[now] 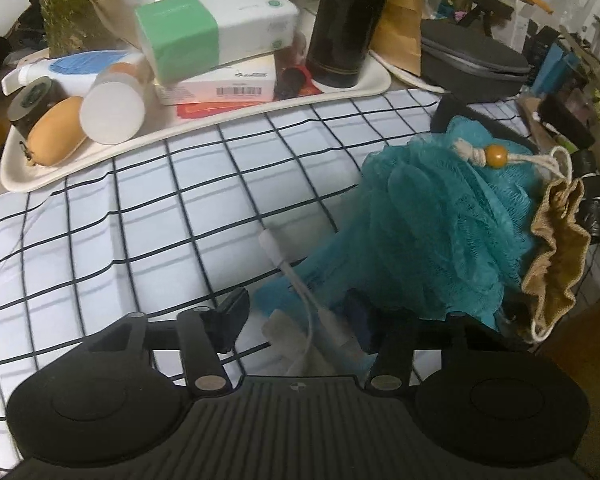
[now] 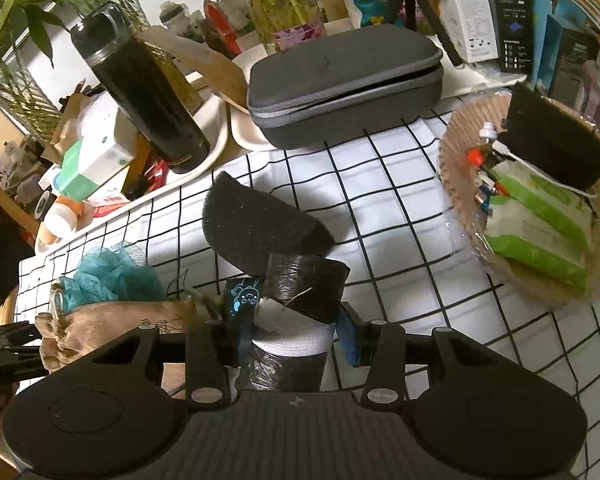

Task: Organize soft objects
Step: 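Grasp the blue packet's white strap with the left gripper while the right lifts the roll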

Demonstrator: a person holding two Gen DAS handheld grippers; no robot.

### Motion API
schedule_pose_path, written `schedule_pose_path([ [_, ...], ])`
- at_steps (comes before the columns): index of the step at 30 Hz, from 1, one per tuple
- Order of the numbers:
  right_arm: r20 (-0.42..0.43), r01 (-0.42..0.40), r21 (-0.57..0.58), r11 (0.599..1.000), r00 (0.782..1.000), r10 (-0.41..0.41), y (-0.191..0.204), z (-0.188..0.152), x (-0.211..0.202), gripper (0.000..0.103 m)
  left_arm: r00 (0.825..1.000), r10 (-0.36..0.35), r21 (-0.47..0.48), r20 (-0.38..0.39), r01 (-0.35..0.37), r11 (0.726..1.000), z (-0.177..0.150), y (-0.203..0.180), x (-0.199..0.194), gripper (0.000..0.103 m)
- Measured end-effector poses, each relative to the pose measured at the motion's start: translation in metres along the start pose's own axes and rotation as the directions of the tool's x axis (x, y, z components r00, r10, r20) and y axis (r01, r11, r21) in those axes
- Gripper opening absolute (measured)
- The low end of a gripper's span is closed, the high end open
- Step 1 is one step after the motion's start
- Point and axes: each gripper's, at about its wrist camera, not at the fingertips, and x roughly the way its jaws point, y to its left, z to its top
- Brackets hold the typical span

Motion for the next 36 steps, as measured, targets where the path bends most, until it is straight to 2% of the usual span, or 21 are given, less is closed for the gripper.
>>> schedule_pose_path([
  [2, 0.002, 0.002, -0.002, 1.000, 1.000, -0.002, -0.001, 0.000, 0.000, 0.047, 1.000, 0.002, -0.023, 0.001, -0.002, 1.000, 0.001, 0.000, -0.002, 0.031],
  [3, 0.002, 0.002, -0.002, 1.000, 1.000, -0.002, -0.001, 0.000, 0.000, 0.047, 1.000, 0.006, -0.019, 0.001, -0.006, 1.000, 0.002, 0.000, -0.004, 0.016],
  [7, 0.008, -0.001, -0.001, 1.000, 1.000, 0.001, -0.002, 0.000, -0.002, 0.047, 1.000, -0.008, -0.050, -0.016, 0.007, 0.999, 0.003, 0.004, -0.005, 0.010],
  [17, 0.044, -0.007, -0.017, 1.000, 0.999, 0.008, 0.003, 0.003, -0.016, 0.047, 0.999, 0.052, -0.021, 0.017, -0.051, 0.998, 0.007, -0.004, -0.030, 0.008],
  [24, 0.079, 0.007, -0.048, 0.999, 0.997, -0.003, 0.008, 0.001, -0.033, 0.047, 0.993, 0.051, -0.003, 0.108, -0.051, 0.999, 0.010, -0.015, -0.067, 0.008],
  [28, 0.110, -0.004, -0.049, 0.999, 0.994, 0.010, 0.008, 0.001, -0.048, 0.047, 0.986, 0.043, 0.011, 0.163, -0.045, 0.999, 0.013, -0.023, -0.088, 0.008],
  [36, 0.178, -0.041, -0.081, 0.996, 0.983, 0.055, 0.014, -0.006, -0.082, 0.047, 0.958, 0.057, 0.020, 0.280, -0.065, 0.998, 0.014, -0.030, -0.132, 0.008],
])
